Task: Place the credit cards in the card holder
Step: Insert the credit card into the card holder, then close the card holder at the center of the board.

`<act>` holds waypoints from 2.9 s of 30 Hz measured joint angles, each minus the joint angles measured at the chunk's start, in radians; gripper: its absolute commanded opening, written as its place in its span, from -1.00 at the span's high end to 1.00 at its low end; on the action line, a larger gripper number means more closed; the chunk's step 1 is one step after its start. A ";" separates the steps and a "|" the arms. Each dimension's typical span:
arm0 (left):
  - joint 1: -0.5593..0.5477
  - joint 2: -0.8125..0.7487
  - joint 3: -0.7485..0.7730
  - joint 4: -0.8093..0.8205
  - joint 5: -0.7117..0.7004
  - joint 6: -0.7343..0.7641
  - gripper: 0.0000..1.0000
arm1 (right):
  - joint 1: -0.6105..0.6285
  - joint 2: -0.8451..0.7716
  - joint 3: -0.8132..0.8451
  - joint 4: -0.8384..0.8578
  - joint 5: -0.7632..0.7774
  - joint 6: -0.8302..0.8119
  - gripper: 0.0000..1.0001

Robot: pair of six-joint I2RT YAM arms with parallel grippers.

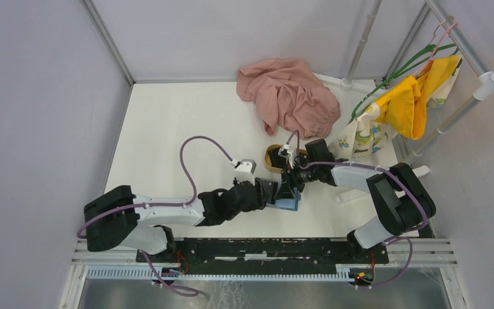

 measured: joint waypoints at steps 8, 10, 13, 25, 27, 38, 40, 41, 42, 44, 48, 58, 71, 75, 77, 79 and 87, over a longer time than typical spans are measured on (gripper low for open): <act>0.201 -0.073 -0.156 0.090 0.191 -0.001 0.14 | -0.010 0.015 0.049 -0.094 0.013 -0.093 0.23; 0.233 -0.072 -0.167 0.112 0.238 -0.001 0.22 | -0.008 0.031 0.057 -0.104 0.026 -0.097 0.45; 0.275 -0.054 -0.170 0.147 0.291 -0.002 0.25 | 0.003 0.060 0.067 -0.118 0.060 -0.097 0.65; 0.335 0.125 -0.143 0.264 0.419 -0.010 0.04 | 0.068 0.150 0.160 -0.143 0.114 -0.074 0.78; 0.343 0.141 -0.142 0.291 0.425 -0.010 0.02 | 0.067 0.164 0.170 -0.143 0.103 -0.070 0.78; 0.351 0.134 -0.190 0.368 0.482 -0.037 0.30 | 0.064 0.176 0.188 -0.176 0.096 -0.095 0.77; 0.351 0.124 -0.206 0.375 0.502 -0.049 0.38 | 0.064 0.176 0.191 -0.185 0.094 -0.108 0.76; 0.351 0.118 -0.212 0.375 0.512 -0.054 0.38 | 0.064 0.176 0.192 -0.189 0.092 -0.115 0.74; 0.351 0.114 -0.215 0.376 0.518 -0.058 0.39 | 0.064 0.176 0.193 -0.193 0.089 -0.121 0.70; 0.351 0.102 -0.218 0.376 0.526 -0.063 0.40 | 0.064 0.176 0.196 -0.203 0.083 -0.138 0.64; 0.351 0.090 -0.218 0.403 0.544 -0.080 0.45 | 0.064 0.176 0.202 -0.222 0.071 -0.171 0.60; 0.348 0.095 -0.179 0.436 0.569 -0.121 0.96 | 0.064 0.171 0.213 -0.291 0.027 -0.244 0.28; 0.343 -0.088 -0.139 0.098 0.487 -0.042 0.96 | 0.043 -0.075 0.249 -0.491 0.025 -0.571 -0.23; 0.343 -0.140 -0.134 0.014 0.468 -0.003 0.96 | 0.042 -0.215 0.152 -0.455 0.034 -0.791 -0.59; 0.343 -0.164 -0.134 -0.021 0.463 0.014 0.96 | 0.042 -0.328 0.028 -0.422 0.037 -0.916 -0.49; 0.343 -0.182 -0.134 -0.041 0.462 0.023 0.96 | 0.043 -0.415 -0.090 -0.393 0.050 -0.997 -0.38; 0.343 -0.199 -0.134 -0.060 0.465 0.039 0.96 | 0.092 -0.275 -0.103 -0.296 0.154 -0.986 -0.05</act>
